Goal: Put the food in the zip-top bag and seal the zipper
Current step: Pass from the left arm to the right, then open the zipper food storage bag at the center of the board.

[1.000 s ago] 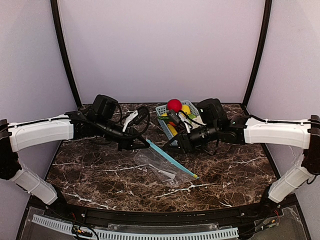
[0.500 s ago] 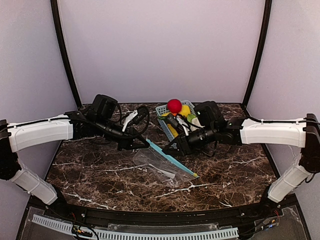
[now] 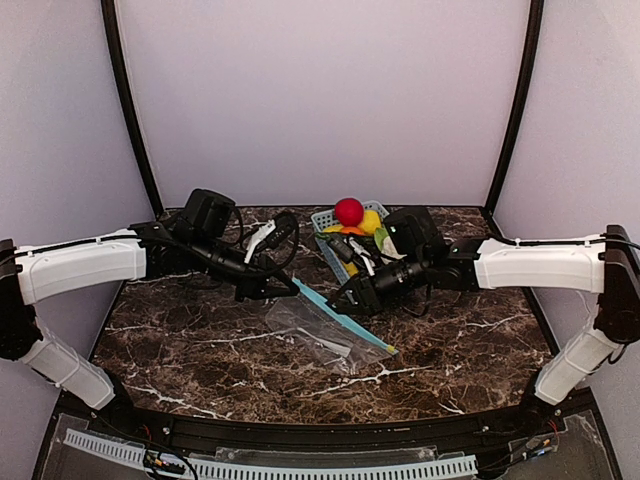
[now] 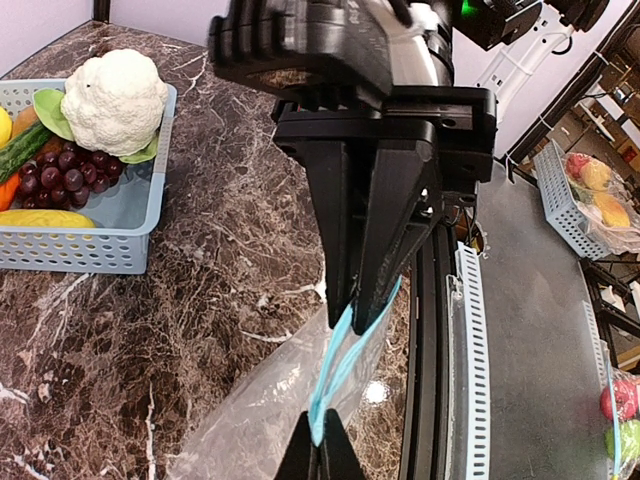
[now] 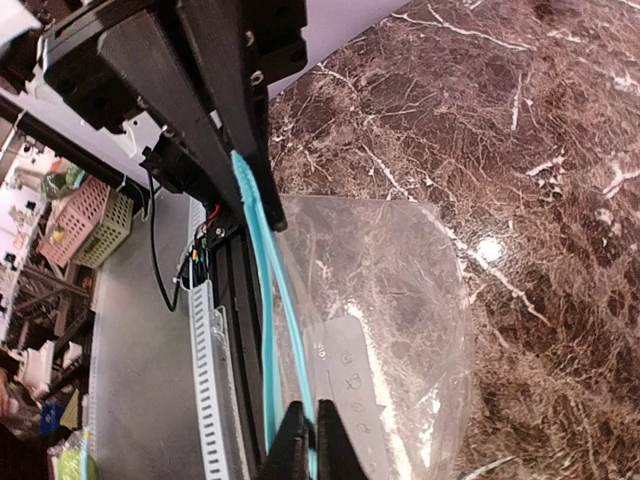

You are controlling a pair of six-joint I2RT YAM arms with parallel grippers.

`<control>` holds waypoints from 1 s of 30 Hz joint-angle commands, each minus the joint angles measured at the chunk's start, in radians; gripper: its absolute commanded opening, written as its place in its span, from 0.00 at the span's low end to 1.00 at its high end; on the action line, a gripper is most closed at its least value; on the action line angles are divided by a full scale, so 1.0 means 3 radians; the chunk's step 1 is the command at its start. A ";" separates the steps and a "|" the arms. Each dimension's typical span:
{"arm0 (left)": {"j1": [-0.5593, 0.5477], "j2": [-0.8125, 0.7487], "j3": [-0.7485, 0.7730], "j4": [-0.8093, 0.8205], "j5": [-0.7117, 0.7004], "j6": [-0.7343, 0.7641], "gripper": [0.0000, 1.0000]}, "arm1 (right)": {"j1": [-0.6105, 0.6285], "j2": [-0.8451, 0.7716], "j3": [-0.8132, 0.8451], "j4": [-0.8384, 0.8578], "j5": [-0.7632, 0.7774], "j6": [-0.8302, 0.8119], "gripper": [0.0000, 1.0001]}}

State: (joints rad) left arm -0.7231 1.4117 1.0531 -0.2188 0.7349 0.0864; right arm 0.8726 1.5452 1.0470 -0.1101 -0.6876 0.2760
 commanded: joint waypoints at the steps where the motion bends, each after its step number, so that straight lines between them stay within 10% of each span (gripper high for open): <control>1: -0.0021 -0.0116 0.0055 -0.0058 -0.0044 0.0031 0.01 | 0.0026 -0.0045 0.0025 0.0094 -0.0028 -0.0007 0.00; 5: -0.0022 -0.0134 0.0070 -0.0068 -0.0255 0.0003 0.08 | 0.0026 -0.0163 0.0018 0.0093 0.0248 0.0033 0.00; 8: -0.0021 -0.0215 0.0085 -0.0071 -0.0583 -0.0006 0.43 | 0.0026 -0.0266 0.0045 0.0029 0.0575 0.0064 0.00; 12: -0.0023 -0.0494 0.0070 0.0013 -0.1285 -0.0105 0.63 | 0.0067 -0.0404 0.0130 -0.0180 0.1222 0.0072 0.00; 21: -0.0030 -0.0788 -0.0332 0.0978 -0.1686 -0.1641 0.69 | 0.0350 -0.0395 0.0315 -0.0395 0.2629 0.0229 0.00; 30: -0.0178 -0.0310 -0.0717 0.2052 -0.1501 -0.2778 0.68 | 0.0478 0.0006 0.0364 0.0146 0.2517 0.0535 0.00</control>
State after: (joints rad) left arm -0.7586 1.2774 0.8558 0.2317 0.2539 -0.5682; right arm 0.9913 1.4906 1.1252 -0.1627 0.0578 0.3813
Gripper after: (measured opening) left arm 0.685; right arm 0.006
